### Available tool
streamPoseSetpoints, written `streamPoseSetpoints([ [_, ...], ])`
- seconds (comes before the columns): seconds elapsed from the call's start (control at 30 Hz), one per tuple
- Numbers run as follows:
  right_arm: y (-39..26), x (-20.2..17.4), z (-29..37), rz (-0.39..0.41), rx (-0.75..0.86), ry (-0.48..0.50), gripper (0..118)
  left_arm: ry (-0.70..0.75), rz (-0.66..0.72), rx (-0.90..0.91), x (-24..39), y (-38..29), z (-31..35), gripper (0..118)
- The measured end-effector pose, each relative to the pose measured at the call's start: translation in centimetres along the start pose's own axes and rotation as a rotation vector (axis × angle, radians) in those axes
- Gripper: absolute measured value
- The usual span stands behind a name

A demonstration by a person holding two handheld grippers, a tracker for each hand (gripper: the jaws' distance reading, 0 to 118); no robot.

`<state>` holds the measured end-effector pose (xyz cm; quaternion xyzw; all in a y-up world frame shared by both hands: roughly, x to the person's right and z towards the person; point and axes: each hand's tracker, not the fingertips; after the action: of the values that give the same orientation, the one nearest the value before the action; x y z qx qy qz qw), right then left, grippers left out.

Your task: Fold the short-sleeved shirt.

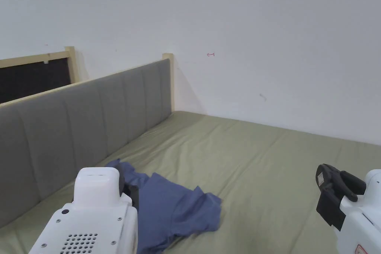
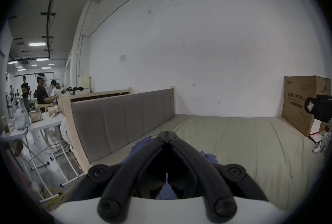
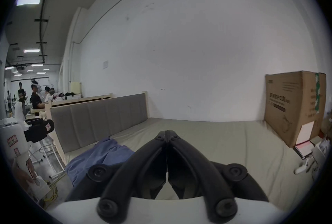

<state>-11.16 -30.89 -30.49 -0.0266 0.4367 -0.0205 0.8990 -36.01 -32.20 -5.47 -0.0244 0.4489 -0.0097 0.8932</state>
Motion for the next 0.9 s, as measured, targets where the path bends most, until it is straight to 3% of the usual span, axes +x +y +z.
streamPoseSetpoints([
  [0.13,-0.1,0.2,-0.2,0.029,-0.019,0.012,0,0.011,-0.006,-0.025,-0.5,0.0,-1.5,0],
  [0.2,-0.3,0.8,-0.1,0.042,-0.057,0.003,0,-0.059,-0.009,-0.101,-1.3,0.5,-4.2,0],
  [0.27,-0.7,1.9,0.1,0.048,-0.097,-0.017,0,-0.151,-0.007,-0.279,-2.0,0.6,-8.6,0],
  [0.4,-2.1,4.4,0.8,0.035,-0.176,-0.057,0,-0.245,-0.008,-0.811,-4.0,-3.9,-19.8,0],
  [0.53,-2.6,4.9,1.8,0.066,-0.257,-0.119,0,-0.157,0.033,-0.976,-5.6,-9.4,-26.1,2],
  [0.57,-2.8,5.2,1.9,0.072,-0.280,-0.132,0,-0.135,0.027,-1.013,-5.8,-10.6,-27.5,38],
  [0.6,-2.9,5.4,2.0,0.079,-0.300,-0.146,0,-0.115,0.022,-1.039,-6.1,-11.7,-28.7,82],
  [0.63,-3.1,5.6,2.0,0.086,-0.318,-0.160,0,-0.110,0.038,-1.058,-6.3,-12.8,-29.7,105],
  [0.7,-3.2,5.7,2.0,0.091,-0.346,-0.177,0,-0.113,0.089,-1.066,-6.3,-14.3,-30.7,101],
  [0.83,-2.9,5.3,1.7,0.082,-0.384,-0.168,0,-0.086,0.101,-1.111,-6.3,-18.1,-33.3,105],
  [0.9,-2.6,4.8,1.5,0.108,-0.401,-0.159,0,-0.092,0.088,-1.185,-6.3,-20.9,-34.0,118],
])
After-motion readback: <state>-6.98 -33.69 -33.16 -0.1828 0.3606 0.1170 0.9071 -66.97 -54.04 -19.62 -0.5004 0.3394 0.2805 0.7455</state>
